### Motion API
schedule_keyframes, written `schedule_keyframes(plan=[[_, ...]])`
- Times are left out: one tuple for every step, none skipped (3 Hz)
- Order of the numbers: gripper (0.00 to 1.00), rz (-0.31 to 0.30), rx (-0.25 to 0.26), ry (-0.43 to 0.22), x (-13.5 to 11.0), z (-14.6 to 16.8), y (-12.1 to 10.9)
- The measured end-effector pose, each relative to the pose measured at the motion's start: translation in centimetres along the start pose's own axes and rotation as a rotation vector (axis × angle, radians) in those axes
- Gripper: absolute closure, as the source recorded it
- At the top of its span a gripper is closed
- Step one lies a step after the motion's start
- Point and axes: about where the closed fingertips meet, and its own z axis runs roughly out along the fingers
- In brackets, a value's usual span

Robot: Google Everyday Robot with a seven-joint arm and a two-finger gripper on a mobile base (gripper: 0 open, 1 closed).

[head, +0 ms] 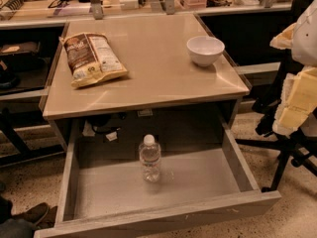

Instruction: Pick water bottle from top drawer and place on counter

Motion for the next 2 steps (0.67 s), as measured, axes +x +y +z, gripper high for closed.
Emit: schedule_keyframes(plan=[[0.00,0.000,0.000,0.000,0.00,0.00,0.00],[0.00,0.011,-0.002,-0.027,-0.56,0.69,0.25]])
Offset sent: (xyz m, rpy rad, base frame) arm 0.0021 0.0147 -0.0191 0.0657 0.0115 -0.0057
